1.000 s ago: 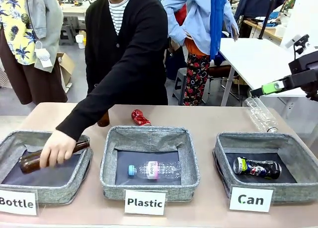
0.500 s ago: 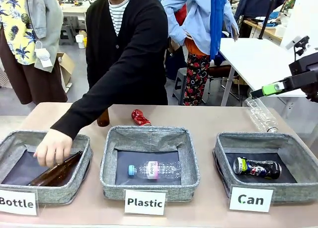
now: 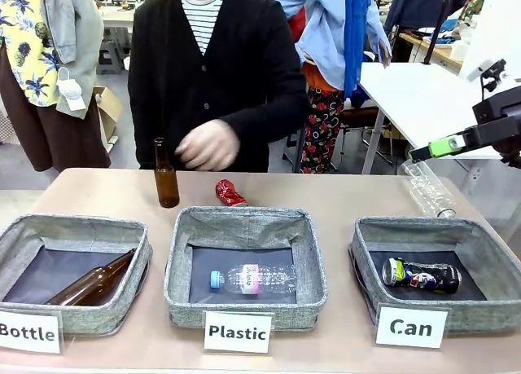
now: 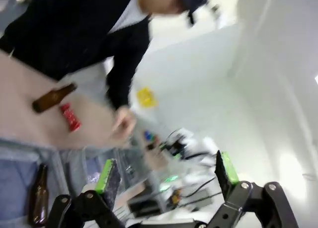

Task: Sort the can waste into the basket.
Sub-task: Pick up the can waste from the table and place it in the right Fabric basket.

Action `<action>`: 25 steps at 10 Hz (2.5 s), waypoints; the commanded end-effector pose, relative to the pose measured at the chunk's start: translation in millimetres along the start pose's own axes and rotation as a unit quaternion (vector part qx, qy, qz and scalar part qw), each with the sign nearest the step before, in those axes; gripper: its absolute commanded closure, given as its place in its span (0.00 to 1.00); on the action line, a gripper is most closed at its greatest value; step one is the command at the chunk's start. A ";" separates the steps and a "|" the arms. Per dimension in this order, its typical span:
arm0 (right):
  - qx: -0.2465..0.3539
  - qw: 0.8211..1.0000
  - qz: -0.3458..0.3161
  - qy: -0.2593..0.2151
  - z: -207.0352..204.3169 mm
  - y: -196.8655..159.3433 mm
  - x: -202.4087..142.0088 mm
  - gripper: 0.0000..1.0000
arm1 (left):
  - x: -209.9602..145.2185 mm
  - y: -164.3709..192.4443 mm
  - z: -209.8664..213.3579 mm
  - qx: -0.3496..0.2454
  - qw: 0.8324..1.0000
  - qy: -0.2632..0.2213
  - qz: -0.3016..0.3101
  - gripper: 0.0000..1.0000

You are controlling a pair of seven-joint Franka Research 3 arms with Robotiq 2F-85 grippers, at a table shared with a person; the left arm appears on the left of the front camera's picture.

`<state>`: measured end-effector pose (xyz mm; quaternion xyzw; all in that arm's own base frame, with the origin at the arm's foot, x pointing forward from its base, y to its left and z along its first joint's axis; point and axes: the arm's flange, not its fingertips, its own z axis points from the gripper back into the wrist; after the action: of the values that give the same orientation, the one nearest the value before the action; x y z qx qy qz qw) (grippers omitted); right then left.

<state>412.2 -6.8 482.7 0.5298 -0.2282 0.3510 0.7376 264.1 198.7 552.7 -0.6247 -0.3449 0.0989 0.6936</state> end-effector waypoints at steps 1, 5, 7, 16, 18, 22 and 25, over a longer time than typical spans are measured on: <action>-0.007 1.000 0.010 -0.002 -0.3 0.8 -2.8 0.00 | -36.0 13.4 -46.0 0.098 0.988 0.106 -0.060 0.00; -0.007 1.000 0.010 -0.002 -0.3 0.8 -2.8 0.00 | -94.8 48.5 -112.4 0.178 0.955 0.194 -0.137 0.00; -0.007 1.000 0.010 -0.002 -0.3 0.8 -2.8 0.00 | -69.3 30.8 -98.5 0.166 0.962 0.196 -0.093 0.00; -0.007 1.000 0.010 -0.002 -0.3 0.8 -2.8 0.00 | -94.1 -6.0 -280.6 0.324 0.877 0.251 -0.252 0.00; -0.007 1.000 0.010 -0.002 -0.3 0.8 -2.8 0.00 | -124.8 -19.1 -343.4 0.390 0.847 0.222 -0.284 0.00; -0.007 1.000 0.010 -0.002 -0.3 0.8 -2.8 0.00 | -175.6 -36.5 -374.8 0.362 0.824 0.307 -0.309 0.00; -0.007 1.000 0.010 -0.002 -0.3 0.8 -2.8 0.00 | -191.0 -25.5 -395.2 0.382 0.821 0.266 -0.330 0.00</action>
<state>412.0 -7.5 482.6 0.5288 -0.2287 0.3504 0.7384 355.5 -227.2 518.9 -0.1612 -0.2751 -0.1809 0.9304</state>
